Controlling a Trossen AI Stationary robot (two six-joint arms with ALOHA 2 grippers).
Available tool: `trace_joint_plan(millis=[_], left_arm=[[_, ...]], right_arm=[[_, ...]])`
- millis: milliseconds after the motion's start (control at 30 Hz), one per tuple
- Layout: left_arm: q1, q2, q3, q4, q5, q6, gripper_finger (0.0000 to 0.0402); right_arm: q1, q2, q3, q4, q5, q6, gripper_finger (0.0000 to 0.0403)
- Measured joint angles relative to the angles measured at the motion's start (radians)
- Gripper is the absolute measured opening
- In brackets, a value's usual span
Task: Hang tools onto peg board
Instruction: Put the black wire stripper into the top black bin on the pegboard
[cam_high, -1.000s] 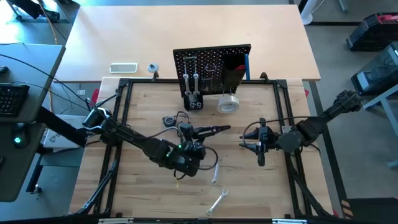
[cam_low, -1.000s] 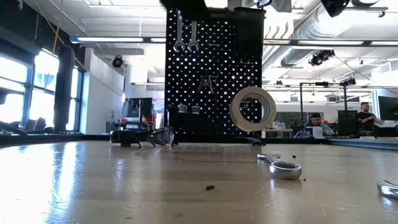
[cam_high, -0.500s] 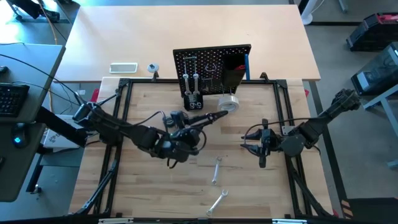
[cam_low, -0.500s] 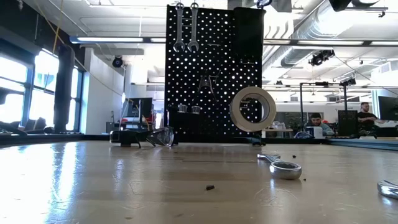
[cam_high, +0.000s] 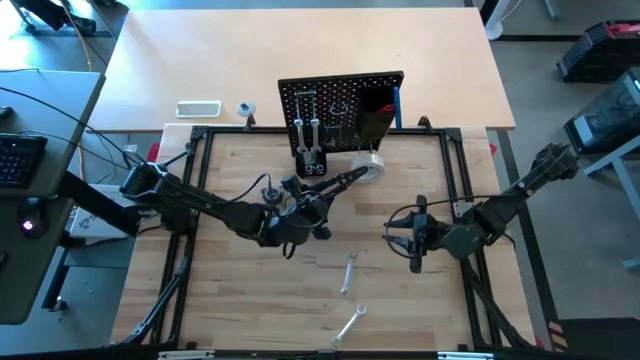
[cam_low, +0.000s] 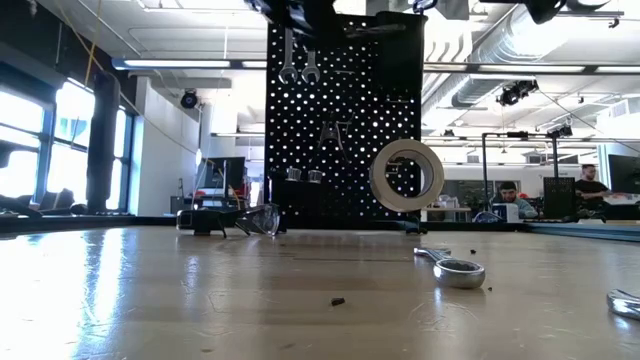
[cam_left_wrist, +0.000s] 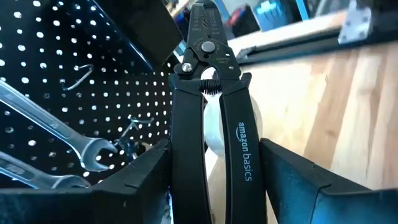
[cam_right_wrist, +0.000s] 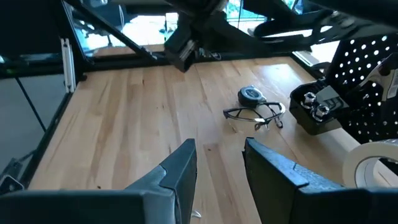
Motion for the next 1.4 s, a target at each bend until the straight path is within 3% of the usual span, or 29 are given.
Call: trace_joint_plan(millis=[333, 700, 1033, 1267, 1400], left_arm=[[0.020, -0.002, -0.278, 0.667, -0.010, 0.155, 0.0204], [0.046, 0.002, -0.466, 1.000, 0.020, 0.231, 0.0204], [0.017, 0.002, -0.472, 1.326, -0.032, 0.732, 0.0204], [0.005, 0.003, -0.472, 1.640, -0.073, 1.154, 0.0204], [0.004, -0.042, -0.472, 1.648, -0.074, 1.271, 0.0204]], right_arm=[[0.002, 0.028, 0.000, 0.002, -0.008, 0.000, 0.0129], [0.002, 0.028, 0.000, 0.001, 0.018, -0.025, 0.0129], [0.002, 0.028, 0.000, 0.000, 0.033, -0.019, 0.0129], [0.002, 0.028, 0.000, 0.000, 0.033, 0.004, 0.0129], [0.002, 0.028, 0.000, -0.001, 0.033, 0.011, 0.0129]])
